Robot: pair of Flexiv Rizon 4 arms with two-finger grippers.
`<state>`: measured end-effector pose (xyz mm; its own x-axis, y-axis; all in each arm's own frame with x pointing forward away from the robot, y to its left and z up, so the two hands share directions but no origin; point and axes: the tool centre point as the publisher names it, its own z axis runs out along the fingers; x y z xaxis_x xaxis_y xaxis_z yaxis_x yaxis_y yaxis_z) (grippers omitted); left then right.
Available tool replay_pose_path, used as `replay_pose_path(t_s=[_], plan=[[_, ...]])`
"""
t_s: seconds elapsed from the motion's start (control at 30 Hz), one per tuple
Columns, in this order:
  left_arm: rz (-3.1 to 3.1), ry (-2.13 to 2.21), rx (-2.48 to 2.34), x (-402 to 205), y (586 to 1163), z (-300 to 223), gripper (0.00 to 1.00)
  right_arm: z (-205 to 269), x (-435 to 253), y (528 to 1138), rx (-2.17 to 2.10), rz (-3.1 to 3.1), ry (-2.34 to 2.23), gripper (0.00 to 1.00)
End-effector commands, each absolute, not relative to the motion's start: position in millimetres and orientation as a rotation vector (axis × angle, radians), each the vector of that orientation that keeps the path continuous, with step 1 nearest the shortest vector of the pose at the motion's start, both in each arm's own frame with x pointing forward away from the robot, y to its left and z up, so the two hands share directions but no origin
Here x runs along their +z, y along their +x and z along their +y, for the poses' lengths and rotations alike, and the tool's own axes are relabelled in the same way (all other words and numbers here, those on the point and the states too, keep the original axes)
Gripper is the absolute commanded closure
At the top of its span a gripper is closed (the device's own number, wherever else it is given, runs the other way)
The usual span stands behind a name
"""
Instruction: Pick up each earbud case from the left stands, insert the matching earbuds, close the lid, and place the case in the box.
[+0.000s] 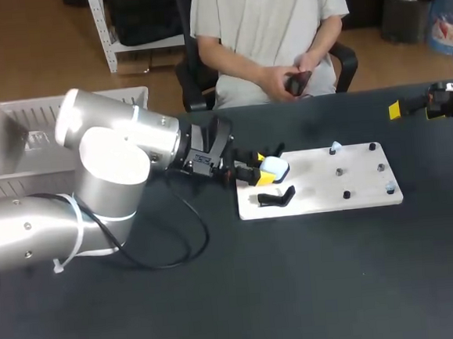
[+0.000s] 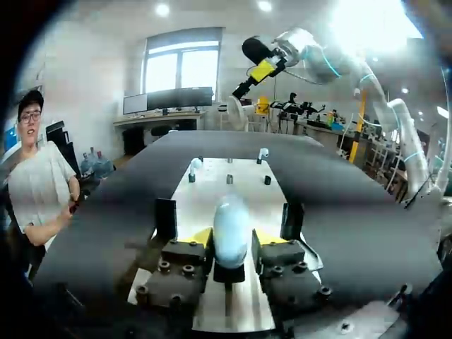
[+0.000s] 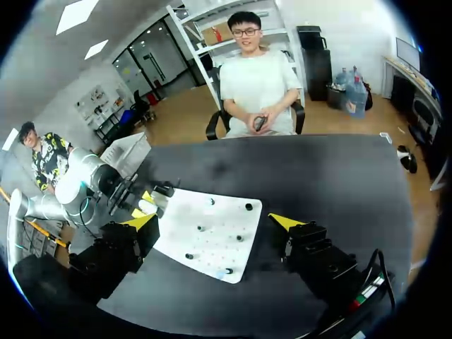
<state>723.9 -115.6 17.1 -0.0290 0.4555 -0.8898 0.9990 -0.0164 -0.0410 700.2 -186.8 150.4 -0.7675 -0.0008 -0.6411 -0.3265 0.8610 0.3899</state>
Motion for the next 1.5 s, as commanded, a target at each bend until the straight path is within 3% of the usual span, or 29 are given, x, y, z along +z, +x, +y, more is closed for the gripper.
replay_pose_path(t_s=[0.03,0.4,1.03,1.5], plan=[[1.556,1.549,-0.993,15.4,724.8,-116.4,0.97,-186.8,150.0,700.6,0.648,2.373,-0.237,0.00],[1.500,1.515,-0.965,29.2,724.8,-106.0,1.00,-186.8,150.0,700.6,0.648,2.373,-0.237,0.00],[1.392,1.291,-1.020,120.5,698.6,-88.9,1.00,-186.8,150.0,700.6,0.648,2.373,-0.237,0.00],[1.362,1.269,-1.028,134.6,690.4,-78.9,1.00,-186.8,150.0,700.6,0.648,2.373,-0.237,0.00]])
